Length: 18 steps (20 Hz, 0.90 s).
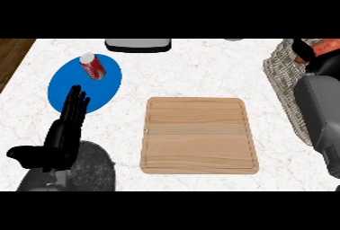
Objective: Pick the sweet potato from the cutting board and place it in the basket
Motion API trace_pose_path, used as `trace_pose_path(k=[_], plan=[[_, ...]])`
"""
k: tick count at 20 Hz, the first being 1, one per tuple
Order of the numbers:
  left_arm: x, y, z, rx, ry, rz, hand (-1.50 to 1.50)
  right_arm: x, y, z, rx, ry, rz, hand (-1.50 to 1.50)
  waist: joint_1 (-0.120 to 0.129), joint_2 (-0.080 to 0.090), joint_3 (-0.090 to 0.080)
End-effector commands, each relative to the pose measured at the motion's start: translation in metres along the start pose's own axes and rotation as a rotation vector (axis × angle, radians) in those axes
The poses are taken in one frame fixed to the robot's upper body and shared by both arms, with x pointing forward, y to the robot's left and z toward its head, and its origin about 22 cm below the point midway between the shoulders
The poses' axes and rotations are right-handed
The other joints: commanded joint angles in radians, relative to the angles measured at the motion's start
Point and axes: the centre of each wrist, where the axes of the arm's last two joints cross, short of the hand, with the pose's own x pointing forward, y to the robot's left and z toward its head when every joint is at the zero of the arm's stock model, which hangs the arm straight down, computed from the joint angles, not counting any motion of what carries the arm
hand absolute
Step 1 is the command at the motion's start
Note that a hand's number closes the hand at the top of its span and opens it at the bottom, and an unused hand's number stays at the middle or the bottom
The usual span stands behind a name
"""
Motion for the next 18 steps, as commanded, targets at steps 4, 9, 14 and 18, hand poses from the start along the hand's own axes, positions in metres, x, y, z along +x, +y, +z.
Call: trace_pose_path(k=[4, 9, 14, 18], plan=[[-0.015, -0.003, 0.013, 0.012, 0.032, 0.004, 0.0, -0.005, -0.011, -0.003, -0.114, 0.18, 0.037, -1.5, -0.03, 0.001, 0.014], [-0.001, 0.012, 0.01, 0.037, 0.011, -0.02, 0.0, 0.001, -0.037, -0.01, -0.207, 0.234, -0.085, -1.5, -0.05, -0.013, 0.013], [-0.003, 0.011, 0.009, 0.055, 0.028, -0.001, 0.0, -0.017, -0.061, 0.025, -0.224, 0.227, -0.145, -1.5, -0.06, -0.011, 0.014], [-0.009, 0.01, 0.004, 0.036, 0.019, -0.018, 0.0, -0.016, -0.101, 0.043, -0.214, 0.216, -0.227, -1.5, -0.055, -0.007, 0.014]])
